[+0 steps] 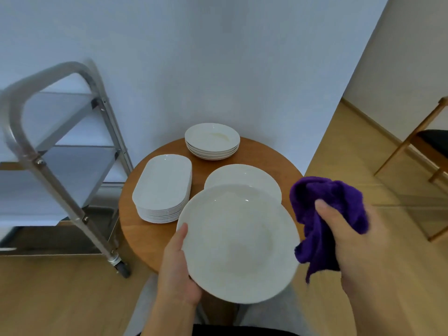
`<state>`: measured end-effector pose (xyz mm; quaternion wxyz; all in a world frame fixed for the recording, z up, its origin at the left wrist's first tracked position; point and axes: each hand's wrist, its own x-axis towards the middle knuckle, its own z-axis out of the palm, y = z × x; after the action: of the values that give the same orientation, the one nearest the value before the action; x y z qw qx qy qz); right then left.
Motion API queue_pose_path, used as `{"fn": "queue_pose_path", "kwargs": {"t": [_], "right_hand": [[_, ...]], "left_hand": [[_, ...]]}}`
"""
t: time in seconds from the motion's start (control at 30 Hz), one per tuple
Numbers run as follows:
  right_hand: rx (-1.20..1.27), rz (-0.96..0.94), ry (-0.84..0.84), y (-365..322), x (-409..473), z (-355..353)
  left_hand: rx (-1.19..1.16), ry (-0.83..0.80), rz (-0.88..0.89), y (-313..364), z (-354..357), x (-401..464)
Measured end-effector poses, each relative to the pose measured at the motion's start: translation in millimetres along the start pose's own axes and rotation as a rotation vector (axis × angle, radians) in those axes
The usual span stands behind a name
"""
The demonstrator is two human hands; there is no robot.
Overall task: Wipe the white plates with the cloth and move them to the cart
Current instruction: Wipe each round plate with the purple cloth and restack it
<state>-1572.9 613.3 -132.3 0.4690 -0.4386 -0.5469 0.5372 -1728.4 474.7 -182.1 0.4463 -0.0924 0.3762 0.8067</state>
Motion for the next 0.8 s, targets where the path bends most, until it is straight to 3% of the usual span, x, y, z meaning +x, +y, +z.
{"fn": "queue_pose_path", "kwargs": {"t": [0.1, 0.2, 0.27, 0.37, 0.47, 0.57, 0.7, 0.8], "right_hand": [[-0.298, -0.174, 0.031, -2.1, -10.2, 11.0], [-0.902, -0.147, -0.314, 13.9, -24.2, 26.7], [-1.109, -0.089, -0.478, 25.8, -34.4, 36.1], [-1.054, -0.077, -0.38, 35.8, -39.4, 48.0], [-1.238, -0.219, -0.27, 47.0, -32.2, 60.4], [-1.323, -0.208, -0.26, 60.9, -27.8, 70.1], [-1.214, -0.259, -0.204, 68.0, -21.1, 88.9], [-1.142, -0.352, -0.273, 67.0, -15.5, 103.6]], "left_hand": [[-0.051, 0.012, -0.012, -5.6, 1.8, 0.4], [-0.084, 0.01, -0.04, -11.8, 4.5, -0.7], [-0.078, 0.029, -0.014, -15.7, 2.0, -0.4], [-0.113, 0.006, -0.03, -23.8, -6.3, -1.2], [-0.129, -0.071, -0.041, -29.4, -7.5, -1.7], [-0.091, -0.114, -0.016, -30.8, -4.7, 1.2], [-0.053, -0.159, -0.093, -35.7, -3.4, -0.3], [-0.014, -0.176, -0.088, -41.5, -5.3, -1.1]]}}
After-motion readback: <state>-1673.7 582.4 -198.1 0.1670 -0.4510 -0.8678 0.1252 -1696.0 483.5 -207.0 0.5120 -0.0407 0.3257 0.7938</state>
